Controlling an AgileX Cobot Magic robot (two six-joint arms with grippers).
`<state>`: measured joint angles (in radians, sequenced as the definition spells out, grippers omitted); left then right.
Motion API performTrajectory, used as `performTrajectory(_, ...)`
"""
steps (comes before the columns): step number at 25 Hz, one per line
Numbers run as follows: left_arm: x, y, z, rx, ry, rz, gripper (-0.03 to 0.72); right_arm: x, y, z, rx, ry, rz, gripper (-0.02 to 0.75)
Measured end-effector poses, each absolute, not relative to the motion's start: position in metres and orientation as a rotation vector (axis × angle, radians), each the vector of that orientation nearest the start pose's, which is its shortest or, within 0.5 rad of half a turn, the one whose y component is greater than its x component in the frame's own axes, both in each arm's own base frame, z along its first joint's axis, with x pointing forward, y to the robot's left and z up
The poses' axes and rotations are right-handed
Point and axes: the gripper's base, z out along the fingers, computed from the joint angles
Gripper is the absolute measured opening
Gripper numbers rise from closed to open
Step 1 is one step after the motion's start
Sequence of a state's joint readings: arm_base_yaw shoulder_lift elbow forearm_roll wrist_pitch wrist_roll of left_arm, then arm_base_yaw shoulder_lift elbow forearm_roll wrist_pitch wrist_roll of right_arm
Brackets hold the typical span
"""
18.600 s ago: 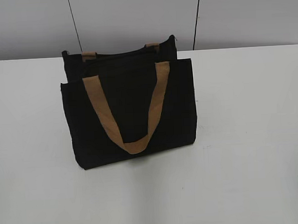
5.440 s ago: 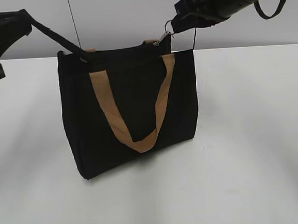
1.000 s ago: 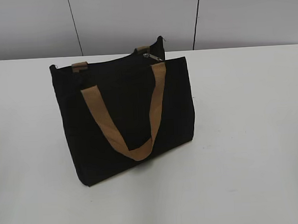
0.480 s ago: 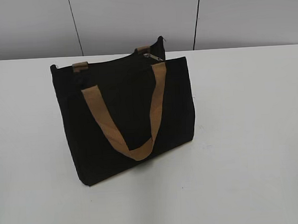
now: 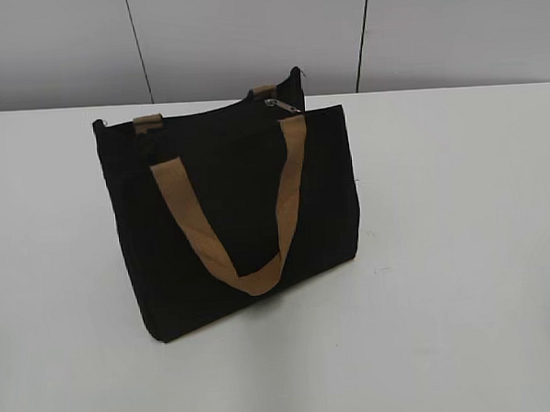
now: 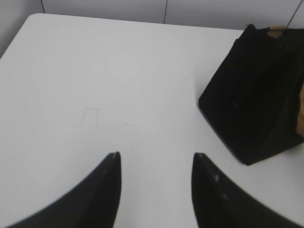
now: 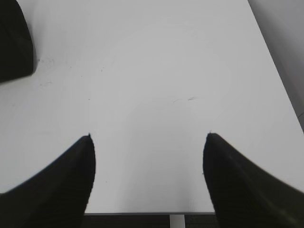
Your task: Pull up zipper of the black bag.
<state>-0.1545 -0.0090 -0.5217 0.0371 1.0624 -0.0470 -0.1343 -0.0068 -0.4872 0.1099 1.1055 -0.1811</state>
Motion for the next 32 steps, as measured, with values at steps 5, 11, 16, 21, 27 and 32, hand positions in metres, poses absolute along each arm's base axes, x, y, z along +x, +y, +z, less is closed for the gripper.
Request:
performTrajectory(5,-0.0085,0.0043,0.2832,0.106,2.012,-0.084,0.364,-0.0051,0.0097,0.2707,-0.057,2.085,-0.060,0.547)
performTrajectory(11,-0.0084,0.0043,0.2832,0.106,2.012,-0.084,0.361,-0.0049,0.0096,0.2705,-0.057,2.085,-0.060,0.547)
performTrajectory(16,-0.0084,0.0043,0.2833,0.106,2.011,-0.084,0.337,-0.0049,0.0096,0.2705,-0.057,2.085,-0.060,0.547)
performTrajectory(21,-0.0083,0.0043,0.2830,0.106,2.012,-0.084,0.304,-0.0049,0.0096,0.2705,-0.057,2.085,-0.060,0.547)
performTrajectory(27,-0.0085,0.0034,0.2829,0.061,2.013,-0.063,0.263,-0.0049,0.0096,0.2705,-0.057,2.085,-0.060,0.547)
performTrajectory(32,-0.0085,0.0033,0.2829,0.047,2.013,-0.054,0.248,-0.0049,0.0096,0.2706,-0.057,2.084,-0.060,0.547)
